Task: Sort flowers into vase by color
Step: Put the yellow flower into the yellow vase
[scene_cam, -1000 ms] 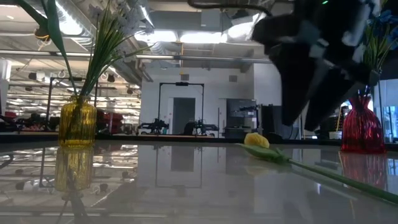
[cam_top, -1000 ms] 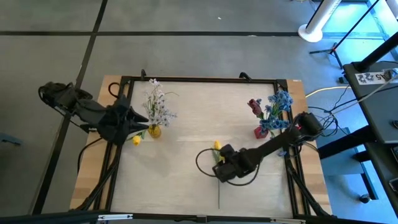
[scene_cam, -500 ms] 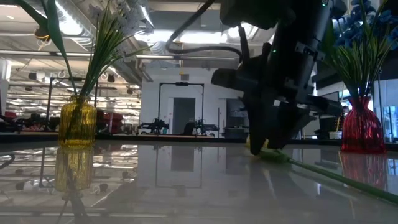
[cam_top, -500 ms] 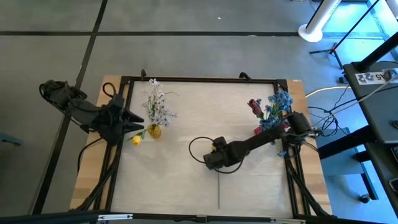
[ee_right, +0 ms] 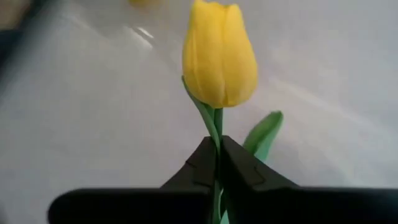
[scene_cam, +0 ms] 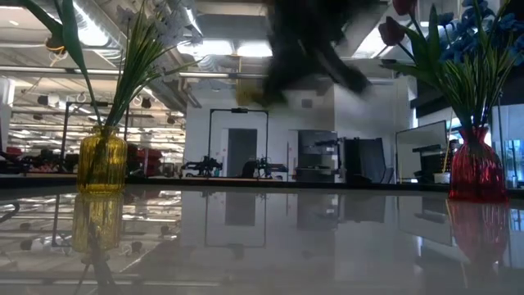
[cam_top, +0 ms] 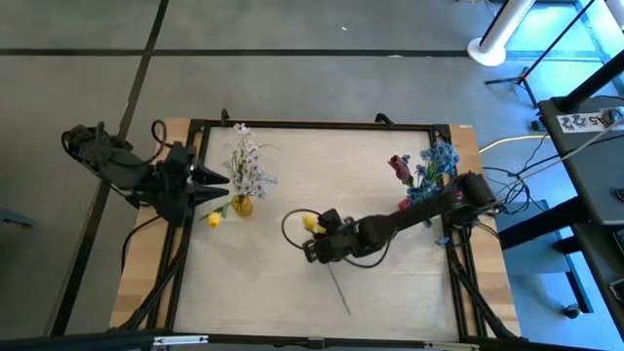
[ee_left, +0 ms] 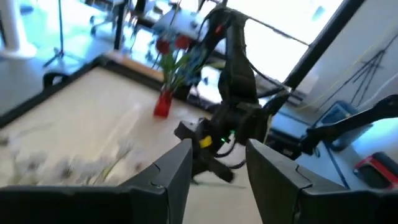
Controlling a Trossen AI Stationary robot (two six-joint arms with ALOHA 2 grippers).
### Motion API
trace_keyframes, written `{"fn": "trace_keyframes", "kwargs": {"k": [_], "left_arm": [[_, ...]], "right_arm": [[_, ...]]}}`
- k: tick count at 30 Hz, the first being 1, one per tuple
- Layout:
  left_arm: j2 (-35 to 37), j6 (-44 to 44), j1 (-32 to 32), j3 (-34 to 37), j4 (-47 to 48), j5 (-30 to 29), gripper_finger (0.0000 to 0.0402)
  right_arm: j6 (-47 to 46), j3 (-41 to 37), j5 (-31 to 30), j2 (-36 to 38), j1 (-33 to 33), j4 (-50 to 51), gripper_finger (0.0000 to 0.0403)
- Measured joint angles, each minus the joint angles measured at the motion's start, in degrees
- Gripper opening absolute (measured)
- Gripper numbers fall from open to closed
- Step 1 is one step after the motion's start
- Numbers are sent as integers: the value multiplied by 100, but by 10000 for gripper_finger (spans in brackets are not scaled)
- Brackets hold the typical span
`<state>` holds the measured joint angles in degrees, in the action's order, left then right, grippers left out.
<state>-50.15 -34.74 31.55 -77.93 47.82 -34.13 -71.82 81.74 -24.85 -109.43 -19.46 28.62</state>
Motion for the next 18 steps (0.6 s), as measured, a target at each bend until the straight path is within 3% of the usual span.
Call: {"fn": "trace_keyframes", "kwargs": {"k": [10,18], "left_arm": [[-275,829,0,0,-982,-480,153],[-727,1613,52,-2,-1944,-606,202]], "right_arm": [[3275,2958,-783,227,-76,-63,5],[4494,3925,-1375,217,-237,-461,4]]}}
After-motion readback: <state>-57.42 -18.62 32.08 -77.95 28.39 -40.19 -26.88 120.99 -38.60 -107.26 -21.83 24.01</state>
